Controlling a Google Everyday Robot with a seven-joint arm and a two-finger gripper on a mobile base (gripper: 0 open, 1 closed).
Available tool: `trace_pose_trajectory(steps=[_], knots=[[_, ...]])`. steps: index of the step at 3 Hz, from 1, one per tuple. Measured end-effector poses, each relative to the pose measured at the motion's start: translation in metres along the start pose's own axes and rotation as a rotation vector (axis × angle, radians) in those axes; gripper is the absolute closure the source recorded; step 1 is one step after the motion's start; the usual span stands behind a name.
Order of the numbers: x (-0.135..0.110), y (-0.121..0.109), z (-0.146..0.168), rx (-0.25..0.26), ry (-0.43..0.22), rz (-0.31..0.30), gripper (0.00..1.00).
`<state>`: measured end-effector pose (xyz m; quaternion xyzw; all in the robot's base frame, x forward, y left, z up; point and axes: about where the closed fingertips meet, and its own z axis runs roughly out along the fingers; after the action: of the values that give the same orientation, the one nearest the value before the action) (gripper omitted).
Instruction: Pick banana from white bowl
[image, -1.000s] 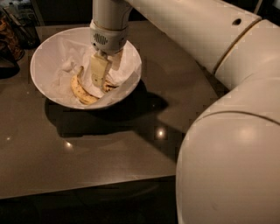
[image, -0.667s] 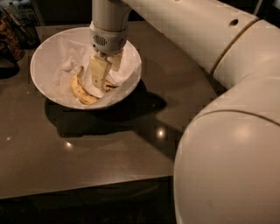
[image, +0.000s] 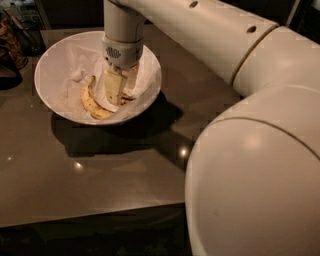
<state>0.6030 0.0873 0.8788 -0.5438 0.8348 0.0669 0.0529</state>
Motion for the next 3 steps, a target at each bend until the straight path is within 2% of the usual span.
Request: trace_pose_trajectory(steps=[3], knots=[[-0.003, -0.007, 0.024, -0.033, 0.036, 0.006, 0.44]])
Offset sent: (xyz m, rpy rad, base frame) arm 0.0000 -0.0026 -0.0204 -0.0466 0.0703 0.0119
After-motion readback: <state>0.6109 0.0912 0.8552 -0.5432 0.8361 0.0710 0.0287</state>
